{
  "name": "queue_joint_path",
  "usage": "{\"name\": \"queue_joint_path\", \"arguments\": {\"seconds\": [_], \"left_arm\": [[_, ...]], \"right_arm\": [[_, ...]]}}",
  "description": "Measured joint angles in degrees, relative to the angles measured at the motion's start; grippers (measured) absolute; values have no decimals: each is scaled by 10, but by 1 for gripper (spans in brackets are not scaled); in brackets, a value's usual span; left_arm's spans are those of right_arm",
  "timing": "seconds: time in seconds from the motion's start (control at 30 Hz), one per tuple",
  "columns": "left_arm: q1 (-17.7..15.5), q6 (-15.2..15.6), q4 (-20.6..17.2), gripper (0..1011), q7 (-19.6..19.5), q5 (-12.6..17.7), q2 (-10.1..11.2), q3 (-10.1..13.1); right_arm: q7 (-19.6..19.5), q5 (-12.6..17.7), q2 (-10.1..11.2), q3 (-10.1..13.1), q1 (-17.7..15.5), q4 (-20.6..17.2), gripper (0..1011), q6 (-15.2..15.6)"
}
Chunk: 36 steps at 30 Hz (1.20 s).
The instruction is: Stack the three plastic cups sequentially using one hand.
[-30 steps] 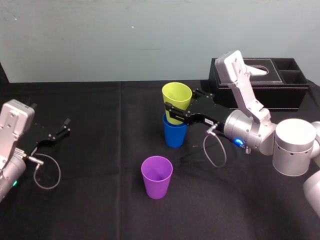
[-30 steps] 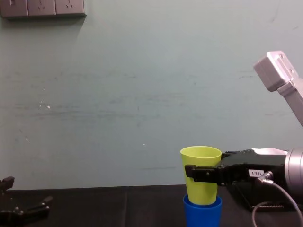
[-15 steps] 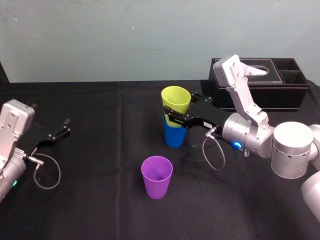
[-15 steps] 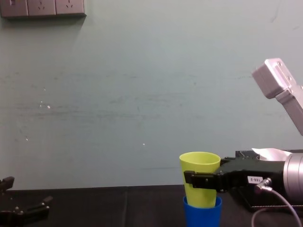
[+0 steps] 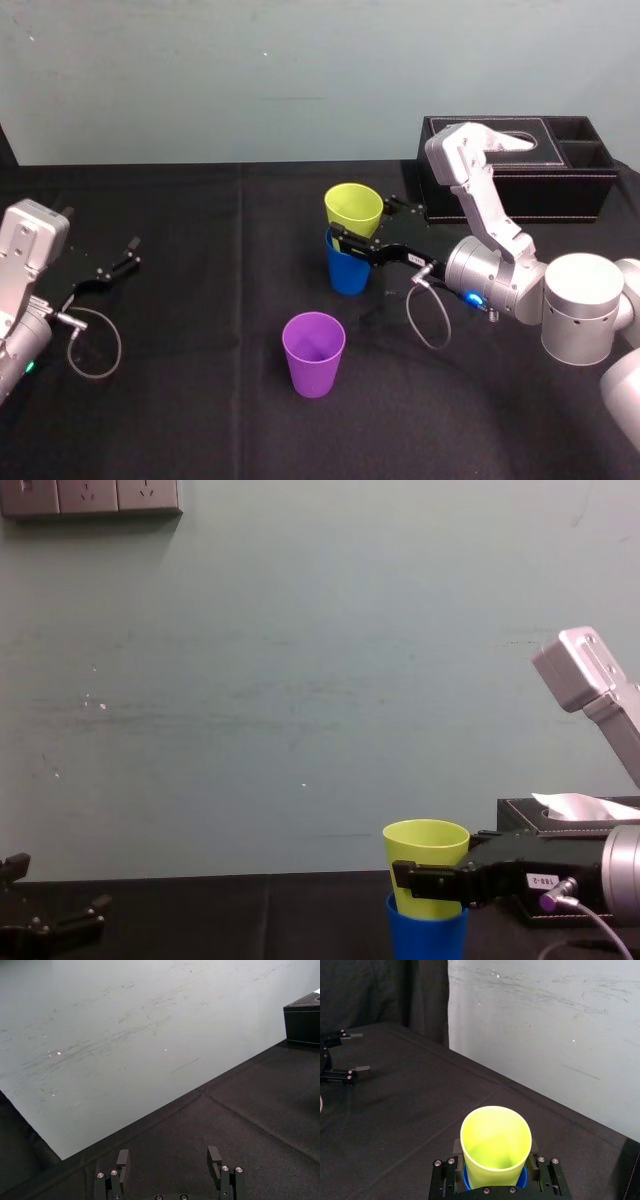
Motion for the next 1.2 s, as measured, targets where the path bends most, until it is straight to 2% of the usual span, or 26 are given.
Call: {"name": "queue_joint_path", "arguments": {"seconds": [0.3, 0.43, 0.7, 1.2], "left_arm": [[0, 0, 0, 1010, 0, 0, 0, 0], [0, 0, 0, 1010, 0, 0, 0, 0], [0, 0, 0, 1010, 0, 0, 0, 0], [0, 0, 0, 1010, 0, 0, 0, 0]], "right_arm": [[0, 0, 0, 0, 0, -1, 733, 1], [0, 0, 0, 0, 0, -1, 790, 1], [0, 0, 0, 0, 0, -2, 1003, 1], [0, 1, 3, 2, -5, -11, 1003, -1]]}}
